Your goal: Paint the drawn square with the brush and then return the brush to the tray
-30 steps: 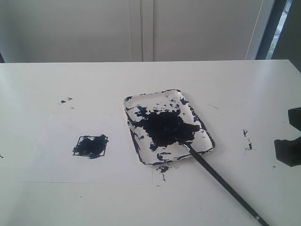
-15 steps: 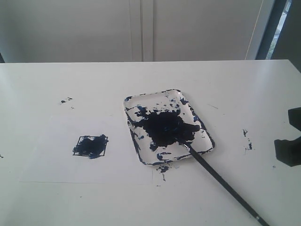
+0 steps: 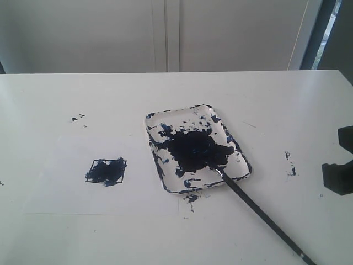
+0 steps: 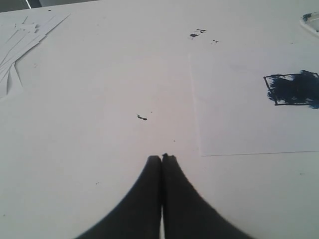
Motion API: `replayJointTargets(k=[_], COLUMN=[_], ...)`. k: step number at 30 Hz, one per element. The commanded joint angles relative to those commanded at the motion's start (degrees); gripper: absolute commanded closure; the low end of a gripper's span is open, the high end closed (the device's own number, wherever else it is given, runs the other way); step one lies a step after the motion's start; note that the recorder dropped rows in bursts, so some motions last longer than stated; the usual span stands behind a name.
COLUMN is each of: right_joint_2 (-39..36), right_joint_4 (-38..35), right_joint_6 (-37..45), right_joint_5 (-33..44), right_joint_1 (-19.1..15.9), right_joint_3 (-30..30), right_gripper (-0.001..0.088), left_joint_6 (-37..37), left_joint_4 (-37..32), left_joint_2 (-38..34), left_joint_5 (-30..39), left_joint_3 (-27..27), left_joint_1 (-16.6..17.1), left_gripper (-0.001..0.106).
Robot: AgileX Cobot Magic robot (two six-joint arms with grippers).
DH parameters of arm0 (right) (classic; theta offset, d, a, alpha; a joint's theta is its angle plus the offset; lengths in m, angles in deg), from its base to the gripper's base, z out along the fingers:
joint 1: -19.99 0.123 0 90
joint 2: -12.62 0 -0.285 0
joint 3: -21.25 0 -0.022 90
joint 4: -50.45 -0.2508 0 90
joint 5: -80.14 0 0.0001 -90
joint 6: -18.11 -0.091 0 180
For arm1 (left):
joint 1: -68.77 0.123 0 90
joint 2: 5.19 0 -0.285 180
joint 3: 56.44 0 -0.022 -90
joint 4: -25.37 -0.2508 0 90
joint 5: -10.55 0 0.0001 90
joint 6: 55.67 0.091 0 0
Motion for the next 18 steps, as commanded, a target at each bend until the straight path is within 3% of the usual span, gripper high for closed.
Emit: replayJointTargets(k=[8, 18], right_joint_2=[0.00, 0.00], right_joint_4=[0.00, 0.00], right_joint_6=[0.00, 0.00], right_joint_5=[0.00, 0.00], right_joint_1=[0.00, 0.00], right_joint_3=[0.00, 0.00], right_gripper=[0.0868, 0.0868], left_joint_6=[0.00, 0.51], left_joint_4=[0.00, -0.37], left_joint_2=[0.00, 0.14], left_joint_5=[-0.11, -0.11], left_joint_3=[0.00, 0.00], left_joint_1=[0.10, 5.20], left_gripper=[0.105, 0.105])
